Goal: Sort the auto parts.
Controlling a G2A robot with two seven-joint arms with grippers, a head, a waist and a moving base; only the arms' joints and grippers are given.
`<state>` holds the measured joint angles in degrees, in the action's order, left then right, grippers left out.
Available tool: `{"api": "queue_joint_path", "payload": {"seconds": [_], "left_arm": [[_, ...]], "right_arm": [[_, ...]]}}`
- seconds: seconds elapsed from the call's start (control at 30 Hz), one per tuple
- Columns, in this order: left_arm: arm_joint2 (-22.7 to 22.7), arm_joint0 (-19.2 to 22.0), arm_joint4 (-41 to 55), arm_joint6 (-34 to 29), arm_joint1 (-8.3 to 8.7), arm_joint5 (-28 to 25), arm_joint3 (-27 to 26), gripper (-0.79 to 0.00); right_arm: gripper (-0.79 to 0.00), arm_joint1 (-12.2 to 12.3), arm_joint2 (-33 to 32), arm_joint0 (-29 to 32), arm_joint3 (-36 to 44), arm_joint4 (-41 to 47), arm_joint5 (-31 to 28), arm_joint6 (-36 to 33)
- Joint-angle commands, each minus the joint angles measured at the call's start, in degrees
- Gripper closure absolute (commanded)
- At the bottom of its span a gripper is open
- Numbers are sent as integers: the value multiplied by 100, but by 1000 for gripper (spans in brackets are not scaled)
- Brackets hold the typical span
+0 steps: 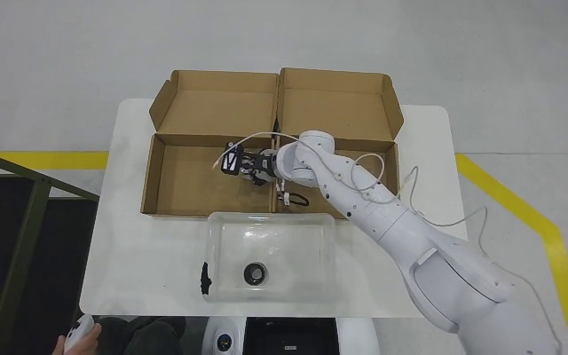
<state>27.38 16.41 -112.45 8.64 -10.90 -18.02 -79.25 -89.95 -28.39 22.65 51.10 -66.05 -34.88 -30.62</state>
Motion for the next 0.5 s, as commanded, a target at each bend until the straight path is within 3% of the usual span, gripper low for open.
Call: {"api": "queue_joint_path", "payload": {"seconds": [0.0, 0.47], "left_arm": [[0, 0, 0, 0, 0, 0, 0, -785], [0, 0, 0, 0, 0, 0, 0, -785]], "right_arm": [[-222, -26, 8, -19, -33, -33, -11, -5], [-271, -106, -110, -55, 42, -224, -146, 68]]}}
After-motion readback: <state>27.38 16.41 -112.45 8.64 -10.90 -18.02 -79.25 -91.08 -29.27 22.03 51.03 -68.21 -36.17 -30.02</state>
